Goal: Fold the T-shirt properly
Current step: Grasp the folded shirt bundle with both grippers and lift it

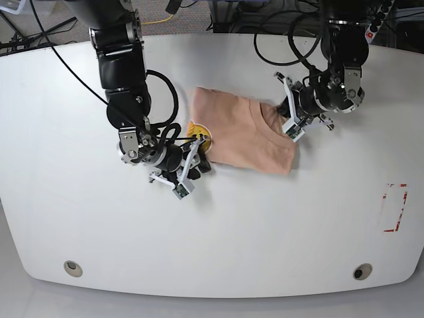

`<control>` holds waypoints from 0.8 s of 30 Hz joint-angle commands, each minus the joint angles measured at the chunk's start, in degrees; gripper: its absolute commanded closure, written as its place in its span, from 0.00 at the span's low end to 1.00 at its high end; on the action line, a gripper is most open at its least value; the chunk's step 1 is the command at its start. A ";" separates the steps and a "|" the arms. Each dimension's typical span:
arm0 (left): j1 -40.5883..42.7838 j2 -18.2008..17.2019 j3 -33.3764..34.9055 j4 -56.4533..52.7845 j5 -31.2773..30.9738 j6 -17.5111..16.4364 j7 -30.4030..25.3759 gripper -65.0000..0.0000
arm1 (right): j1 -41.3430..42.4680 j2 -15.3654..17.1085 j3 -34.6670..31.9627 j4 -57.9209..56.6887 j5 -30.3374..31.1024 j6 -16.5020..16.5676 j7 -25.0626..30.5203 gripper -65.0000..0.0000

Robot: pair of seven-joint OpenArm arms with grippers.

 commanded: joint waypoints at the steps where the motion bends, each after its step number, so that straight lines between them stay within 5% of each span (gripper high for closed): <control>1: -3.62 -1.40 0.22 -1.85 1.03 0.12 0.84 0.96 | -0.02 0.83 0.39 0.62 -0.59 -0.06 2.36 0.72; 11: -19.09 -1.84 2.59 -19.96 6.74 0.12 -2.33 0.96 | -10.31 6.46 0.47 8.88 -0.06 -0.06 3.68 0.72; 17: -23.57 -1.66 2.59 -23.92 6.92 0.12 -4.70 0.96 | -17.78 6.19 0.30 16.97 -0.41 -0.24 3.51 0.72; 24: -25.59 -1.66 2.59 -23.57 6.83 0.12 -4.44 0.96 | -20.42 1.10 0.21 18.82 -0.68 -0.41 0.96 0.72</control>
